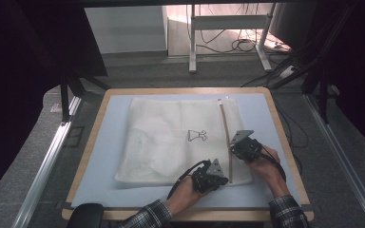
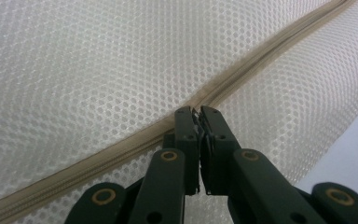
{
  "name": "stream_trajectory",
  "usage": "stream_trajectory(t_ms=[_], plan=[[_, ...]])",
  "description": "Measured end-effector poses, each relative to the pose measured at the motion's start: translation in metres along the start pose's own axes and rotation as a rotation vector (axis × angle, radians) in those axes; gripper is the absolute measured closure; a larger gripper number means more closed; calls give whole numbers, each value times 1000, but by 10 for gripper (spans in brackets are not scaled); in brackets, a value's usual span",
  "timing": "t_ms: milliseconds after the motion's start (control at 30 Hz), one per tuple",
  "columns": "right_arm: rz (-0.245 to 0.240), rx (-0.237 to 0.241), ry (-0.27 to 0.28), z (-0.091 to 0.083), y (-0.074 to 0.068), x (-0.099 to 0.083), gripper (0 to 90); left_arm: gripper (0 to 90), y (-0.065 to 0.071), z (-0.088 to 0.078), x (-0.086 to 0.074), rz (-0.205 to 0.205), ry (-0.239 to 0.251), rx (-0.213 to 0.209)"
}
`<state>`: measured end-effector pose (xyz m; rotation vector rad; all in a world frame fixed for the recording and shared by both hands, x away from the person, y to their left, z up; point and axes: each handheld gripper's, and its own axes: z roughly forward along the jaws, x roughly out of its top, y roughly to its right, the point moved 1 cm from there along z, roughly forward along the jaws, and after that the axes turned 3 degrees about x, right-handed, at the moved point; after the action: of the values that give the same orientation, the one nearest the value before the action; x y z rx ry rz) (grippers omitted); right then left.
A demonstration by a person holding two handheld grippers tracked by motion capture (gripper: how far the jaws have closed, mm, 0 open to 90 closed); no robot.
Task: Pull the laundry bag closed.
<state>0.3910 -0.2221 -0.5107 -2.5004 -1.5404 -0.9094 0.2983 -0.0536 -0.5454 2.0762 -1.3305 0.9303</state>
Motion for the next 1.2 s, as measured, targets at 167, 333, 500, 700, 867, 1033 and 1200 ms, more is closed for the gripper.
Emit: stream_trajectory(t_ms=[167,333,500,700,867,1033,1200], plan=[[-1,-5,0,3,4,2,850,898,-1,-1,0,26,-18,4],[-7,-13,-7,4,7,4,851,897,-1,-1,0,24,-17,5],[-9,-20,-6,7,10,6,847,898,-1,-1,0,32,-15,9],[-20,-43,-9,10,12,9,850,898,1,-1,0,28,-11,14],[-32,-66,-16,12,15,12,853,898,2,-1,0,35,-9,19],[-42,-84,-21,16,22,15,853,898,2,-1,0,35,-9,21],[-38,-88,-24,19,26,17,852,898,2,-1,0,34,-9,20]])
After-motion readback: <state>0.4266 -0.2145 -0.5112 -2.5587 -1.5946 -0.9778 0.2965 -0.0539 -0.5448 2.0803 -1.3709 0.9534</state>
